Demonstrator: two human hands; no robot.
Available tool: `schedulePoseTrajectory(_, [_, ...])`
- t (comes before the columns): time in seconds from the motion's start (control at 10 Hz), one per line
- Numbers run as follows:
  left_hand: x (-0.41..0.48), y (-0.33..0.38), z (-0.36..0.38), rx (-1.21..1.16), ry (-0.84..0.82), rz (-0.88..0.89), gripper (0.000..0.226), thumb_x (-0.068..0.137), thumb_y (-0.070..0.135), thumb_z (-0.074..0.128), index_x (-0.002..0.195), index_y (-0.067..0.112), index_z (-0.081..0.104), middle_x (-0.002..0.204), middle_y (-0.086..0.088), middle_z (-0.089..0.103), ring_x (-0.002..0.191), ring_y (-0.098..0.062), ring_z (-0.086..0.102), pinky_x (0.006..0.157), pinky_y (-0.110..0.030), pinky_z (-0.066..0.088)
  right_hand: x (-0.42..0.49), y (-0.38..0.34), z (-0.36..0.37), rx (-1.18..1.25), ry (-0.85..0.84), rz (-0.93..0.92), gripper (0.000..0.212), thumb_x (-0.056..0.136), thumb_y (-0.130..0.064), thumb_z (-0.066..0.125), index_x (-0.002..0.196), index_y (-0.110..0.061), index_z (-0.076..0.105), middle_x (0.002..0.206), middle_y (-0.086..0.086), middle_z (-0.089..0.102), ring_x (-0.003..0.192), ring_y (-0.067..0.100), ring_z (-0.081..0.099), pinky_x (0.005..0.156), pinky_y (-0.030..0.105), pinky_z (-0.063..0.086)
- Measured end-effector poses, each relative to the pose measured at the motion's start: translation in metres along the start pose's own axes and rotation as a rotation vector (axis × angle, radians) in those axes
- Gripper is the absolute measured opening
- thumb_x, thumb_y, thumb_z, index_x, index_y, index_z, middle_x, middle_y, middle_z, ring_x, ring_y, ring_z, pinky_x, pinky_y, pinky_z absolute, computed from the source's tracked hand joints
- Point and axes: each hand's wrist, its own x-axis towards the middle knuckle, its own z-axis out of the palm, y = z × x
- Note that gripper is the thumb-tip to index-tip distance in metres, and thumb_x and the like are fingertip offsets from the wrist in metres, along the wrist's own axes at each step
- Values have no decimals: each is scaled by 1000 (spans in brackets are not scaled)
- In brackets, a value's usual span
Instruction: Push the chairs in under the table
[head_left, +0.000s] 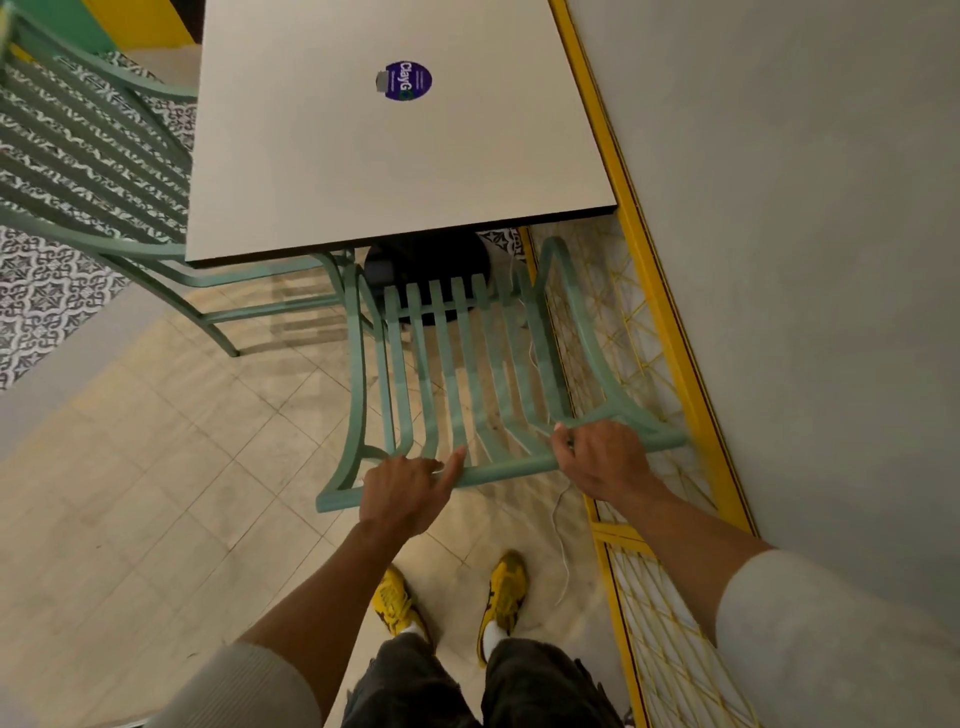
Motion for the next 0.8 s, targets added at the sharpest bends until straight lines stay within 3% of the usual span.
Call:
schedulePoseTrajectory(0.1, [-3, 1, -7, -78, -96, -19, 95, 94, 85, 5, 115, 29, 79, 70, 1, 64, 70, -18, 68, 78, -43, 63, -6, -7, -6, -6, 30, -25, 41, 114, -24, 32, 146, -11, 54, 105, 12, 76, 90, 32, 73, 74, 36, 48])
schedulePoseTrajectory(0.2, [-6, -1, -18, -90, -208, 65, 106, 80, 101, 3, 106, 27, 73, 79, 2, 68, 73, -15, 68, 79, -40, 63, -17, -18, -14, -11, -23, 23, 49, 114, -30, 27, 133, -10, 68, 103, 13, 77, 90, 31, 72, 91, 43, 52])
schedulePoseTrajectory(0.3, [-4, -10, -26, 73, -259, 201, 83, 84, 98, 32, 115, 28, 65, 96, 5, 70, 82, -14, 68, 81, -34, 62, -27, -29, -18, 184, -32, 87, 76, 109, -65, 20, 114, -16, 77, 114, 8, 77, 108, 30, 68, 114, 51, 41])
schedulePoseTrajectory(0.4, [5, -12, -25, 183, -276, 328, 53, 102, 69, 45, 126, 24, 63, 111, 0, 73, 97, -20, 72, 85, -37, 59, -35, -22, -21, 224, -119, 37, 84, 101, -83, 19, 136, -21, 65, 137, 3, 65, 128, 28, 56, 118, 47, 35])
schedulePoseTrajectory(0.5, [24, -11, -34, 215, -396, 474, 47, 105, 56, 47, 127, 18, 63, 124, -9, 72, 113, -31, 70, 91, -40, 55, -38, -16, -33, 247, -152, 65, 69, 107, -73, 23, 125, -21, 65, 127, 2, 67, 120, 24, 58, 112, 43, 39])
schedulePoseTrajectory(0.6, [51, -17, -60, 216, -583, 658, 54, 99, 58, 58, 130, 15, 65, 132, -11, 69, 124, -32, 67, 101, -41, 53, -45, -34, -42, 245, -106, 219, 44, 111, -48, 30, 123, -22, 63, 126, 1, 68, 122, 24, 61, 105, 43, 44])
schedulePoseTrajectory(0.7, [81, -12, -110, 263, -564, 826, 38, 98, 45, 61, 119, 16, 73, 123, -8, 75, 118, -29, 70, 98, -38, 55, -55, -59, -70, 319, -63, 476, 40, 108, -45, 37, 123, -20, 65, 126, 4, 68, 121, 27, 64, 94, 42, 52])
schedulePoseTrajectory(0.8, [115, 5, -180, 278, -317, 1022, 33, 103, 44, 54, 108, 19, 74, 106, -1, 78, 97, -19, 73, 86, -30, 54, -53, -90, -100, 353, -38, 700, 43, 108, -50, 37, 115, -22, 70, 118, 6, 73, 113, 29, 70, 90, 40, 52])
